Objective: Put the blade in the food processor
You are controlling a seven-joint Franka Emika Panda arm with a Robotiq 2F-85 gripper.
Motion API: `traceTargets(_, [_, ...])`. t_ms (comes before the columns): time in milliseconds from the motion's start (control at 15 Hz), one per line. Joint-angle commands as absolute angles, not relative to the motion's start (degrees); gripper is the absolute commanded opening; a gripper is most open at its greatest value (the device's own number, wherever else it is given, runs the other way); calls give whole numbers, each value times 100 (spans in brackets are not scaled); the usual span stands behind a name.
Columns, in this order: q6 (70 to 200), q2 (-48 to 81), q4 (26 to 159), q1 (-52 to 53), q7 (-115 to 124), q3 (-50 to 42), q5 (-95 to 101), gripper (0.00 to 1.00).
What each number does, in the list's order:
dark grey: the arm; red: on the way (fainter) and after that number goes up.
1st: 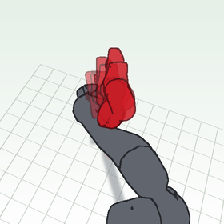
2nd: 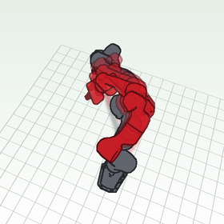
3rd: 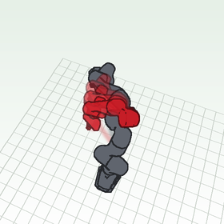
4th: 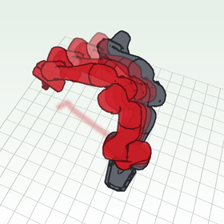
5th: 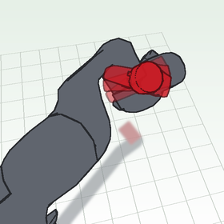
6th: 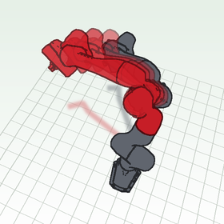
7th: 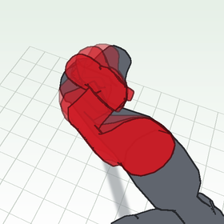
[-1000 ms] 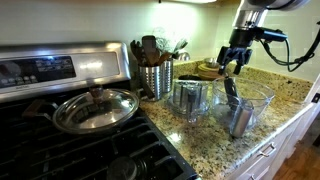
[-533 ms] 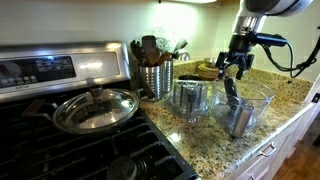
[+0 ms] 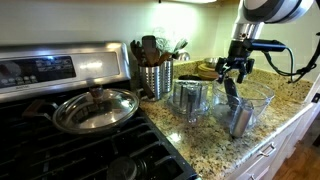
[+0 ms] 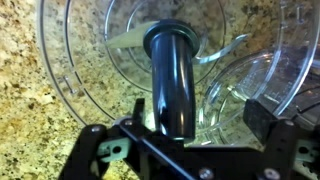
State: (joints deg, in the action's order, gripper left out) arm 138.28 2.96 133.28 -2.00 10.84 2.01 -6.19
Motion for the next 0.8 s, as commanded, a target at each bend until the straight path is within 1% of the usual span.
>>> traceTargets(0, [14108,360,13424,-109,1415,85,-389,100])
traceTargets(67, [14153,391,13428,-107,1441,75,-384,100])
traceTargets(267, [14234,454,13430,-102,1485,60,-399,69])
traceTargets(333, [14261,470,13433,-99,1501,55,-394,60])
traceTargets(600, [14386,516,13421,-100,1568,21,-375,33])
traceTargets(733, [14454,535,13396,-105,1613,-8,-350,22])
